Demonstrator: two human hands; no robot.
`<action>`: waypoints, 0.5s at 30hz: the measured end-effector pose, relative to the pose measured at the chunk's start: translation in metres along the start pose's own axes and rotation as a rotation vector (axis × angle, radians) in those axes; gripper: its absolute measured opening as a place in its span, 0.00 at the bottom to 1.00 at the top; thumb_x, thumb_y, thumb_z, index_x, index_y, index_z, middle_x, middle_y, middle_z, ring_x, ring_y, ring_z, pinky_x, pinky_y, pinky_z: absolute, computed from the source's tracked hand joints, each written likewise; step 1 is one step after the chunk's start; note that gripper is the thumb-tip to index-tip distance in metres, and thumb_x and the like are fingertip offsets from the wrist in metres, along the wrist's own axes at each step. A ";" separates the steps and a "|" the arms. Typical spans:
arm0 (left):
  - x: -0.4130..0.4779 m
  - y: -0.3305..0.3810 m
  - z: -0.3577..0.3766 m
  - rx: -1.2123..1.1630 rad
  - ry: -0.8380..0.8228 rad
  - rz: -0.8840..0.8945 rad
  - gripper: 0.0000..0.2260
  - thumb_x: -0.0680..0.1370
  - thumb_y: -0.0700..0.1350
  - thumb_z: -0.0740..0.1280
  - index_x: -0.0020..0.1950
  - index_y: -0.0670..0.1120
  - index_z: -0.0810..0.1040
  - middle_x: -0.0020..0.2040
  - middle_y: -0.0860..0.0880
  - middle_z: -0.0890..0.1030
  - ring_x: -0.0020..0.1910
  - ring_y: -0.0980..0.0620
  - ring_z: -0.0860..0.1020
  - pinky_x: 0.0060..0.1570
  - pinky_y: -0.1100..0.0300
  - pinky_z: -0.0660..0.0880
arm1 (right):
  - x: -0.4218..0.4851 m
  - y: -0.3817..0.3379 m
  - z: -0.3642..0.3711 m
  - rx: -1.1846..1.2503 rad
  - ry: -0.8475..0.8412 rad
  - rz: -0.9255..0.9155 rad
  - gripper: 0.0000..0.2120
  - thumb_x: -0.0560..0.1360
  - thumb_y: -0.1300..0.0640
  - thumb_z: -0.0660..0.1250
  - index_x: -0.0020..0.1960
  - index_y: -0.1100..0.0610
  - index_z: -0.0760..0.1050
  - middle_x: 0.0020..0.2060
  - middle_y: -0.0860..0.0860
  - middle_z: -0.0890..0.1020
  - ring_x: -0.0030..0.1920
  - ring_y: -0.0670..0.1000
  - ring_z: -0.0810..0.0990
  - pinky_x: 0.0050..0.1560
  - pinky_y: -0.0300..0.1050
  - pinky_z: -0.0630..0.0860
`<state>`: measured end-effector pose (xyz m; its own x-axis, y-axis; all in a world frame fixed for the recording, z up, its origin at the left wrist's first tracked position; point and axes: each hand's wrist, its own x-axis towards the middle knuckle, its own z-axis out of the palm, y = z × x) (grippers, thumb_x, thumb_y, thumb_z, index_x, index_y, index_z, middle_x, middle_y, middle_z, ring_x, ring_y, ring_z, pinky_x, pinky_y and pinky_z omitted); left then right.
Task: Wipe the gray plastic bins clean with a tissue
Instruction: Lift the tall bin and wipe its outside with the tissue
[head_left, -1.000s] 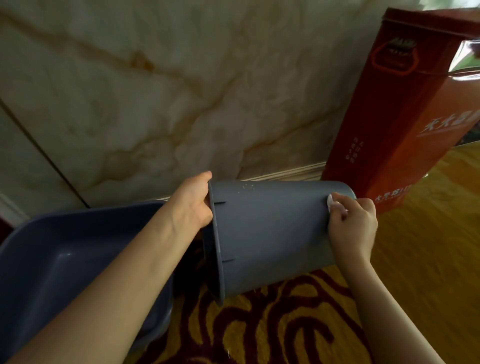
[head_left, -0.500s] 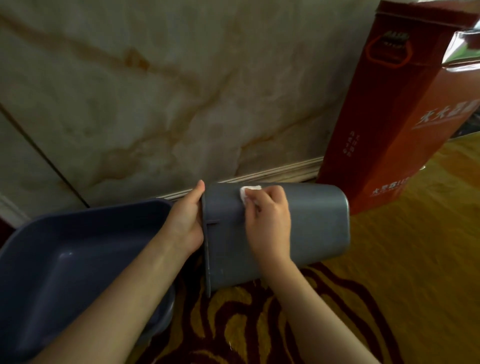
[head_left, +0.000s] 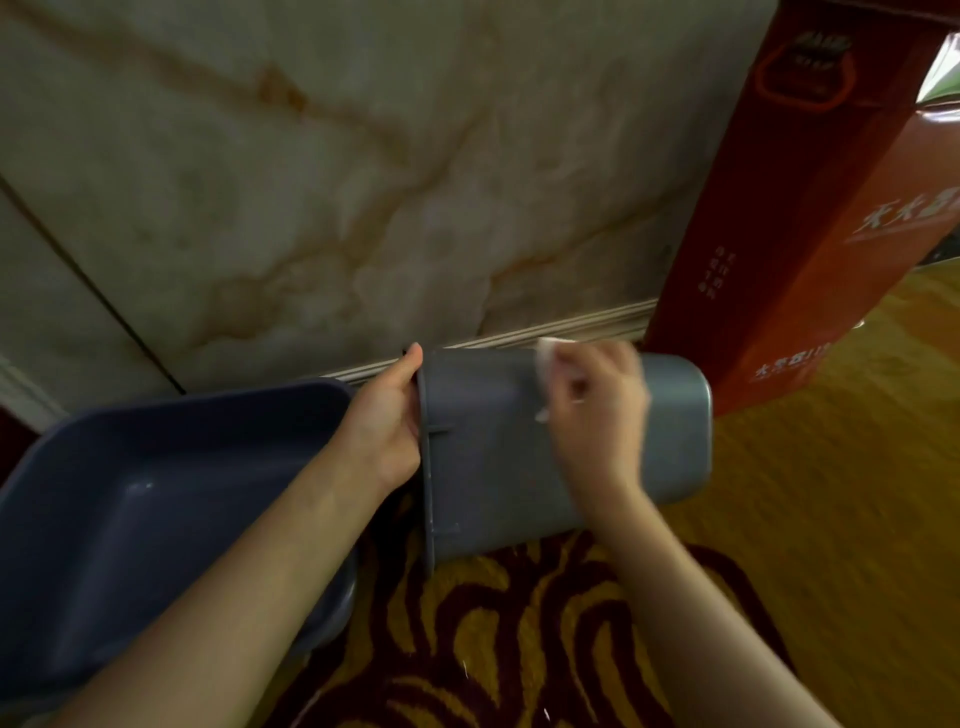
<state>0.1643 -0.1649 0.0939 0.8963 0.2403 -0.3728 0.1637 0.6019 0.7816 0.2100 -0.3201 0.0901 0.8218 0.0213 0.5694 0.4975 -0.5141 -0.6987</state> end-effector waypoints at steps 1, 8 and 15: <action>0.001 0.001 0.000 0.003 -0.011 0.002 0.18 0.79 0.52 0.56 0.46 0.42 0.80 0.36 0.46 0.86 0.36 0.51 0.84 0.34 0.60 0.80 | -0.011 -0.015 0.011 0.040 -0.091 -0.105 0.03 0.73 0.62 0.67 0.45 0.59 0.80 0.41 0.58 0.77 0.41 0.55 0.76 0.41 0.44 0.70; 0.006 0.001 0.000 0.005 0.036 -0.001 0.16 0.79 0.53 0.57 0.46 0.43 0.79 0.34 0.48 0.86 0.34 0.52 0.84 0.32 0.60 0.79 | -0.006 0.045 0.002 -0.069 0.048 0.005 0.04 0.74 0.65 0.65 0.47 0.64 0.78 0.44 0.62 0.76 0.45 0.62 0.75 0.45 0.47 0.70; 0.011 0.007 0.006 0.026 0.073 -0.006 0.15 0.78 0.53 0.58 0.45 0.44 0.78 0.32 0.47 0.85 0.32 0.51 0.84 0.29 0.59 0.78 | -0.020 0.075 -0.024 -0.152 0.145 0.157 0.05 0.74 0.66 0.64 0.50 0.62 0.75 0.47 0.61 0.75 0.46 0.58 0.75 0.41 0.37 0.66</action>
<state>0.1774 -0.1623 0.0987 0.8628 0.2921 -0.4127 0.1806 0.5843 0.7912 0.2242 -0.3793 0.0370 0.8319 -0.1866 0.5225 0.3100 -0.6248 -0.7166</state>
